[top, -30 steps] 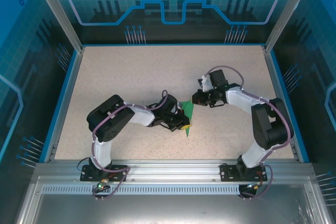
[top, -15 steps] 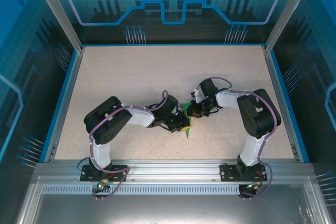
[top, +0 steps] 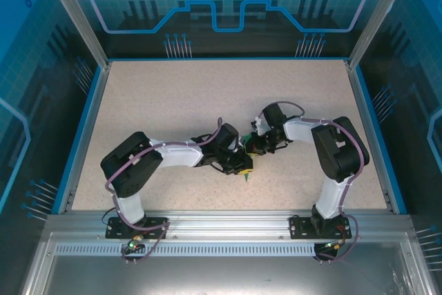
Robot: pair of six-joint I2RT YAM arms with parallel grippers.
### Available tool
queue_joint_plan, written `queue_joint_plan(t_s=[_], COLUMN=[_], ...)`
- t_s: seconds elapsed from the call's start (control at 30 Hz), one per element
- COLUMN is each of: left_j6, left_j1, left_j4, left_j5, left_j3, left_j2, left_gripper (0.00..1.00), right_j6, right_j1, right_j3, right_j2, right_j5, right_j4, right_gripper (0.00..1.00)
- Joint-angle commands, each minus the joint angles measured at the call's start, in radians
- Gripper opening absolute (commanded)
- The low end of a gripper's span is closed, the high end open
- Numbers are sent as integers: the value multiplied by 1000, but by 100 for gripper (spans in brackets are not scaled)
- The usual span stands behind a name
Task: Fold a paper plane with a square sheet of paper (fold left side to right side)
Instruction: Fold the wing for the fifth time at the center of the table.
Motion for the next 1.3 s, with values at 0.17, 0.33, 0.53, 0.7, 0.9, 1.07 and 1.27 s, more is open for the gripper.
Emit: queue_joint_plan(t_s=[0.17,0.33,0.53,0.7,0.9,1.07,1.27], left_j6=[-6,-7,-6,-7,-12,-21,-26], left_j1=[-6,-9,-16,-18,-18,-18,-22], left_j4=[11,0,-18,-18,-21,-16,-16], left_j5=[37,45,44,45,33,30,29], left_j3=[21,20,2,-11,-30,-46,-61], left_j2=[66,82,91,91,84,79,76], left_gripper=[16,16,16,16,15,15,15], right_j6=[-10,-11,-18,-18,-22,-22,-22], right_j1=[6,6,6,6,6,6,6], right_j3=[5,8,16,18,20,20,22], right_j2=[45,51,52,54,56,56,58], right_j5=[65,67,82,89,103,106,106], right_j4=[-44,-49,-64,-70,-83,-86,-86], right_gripper=[6,6,6,6,6,6,6])
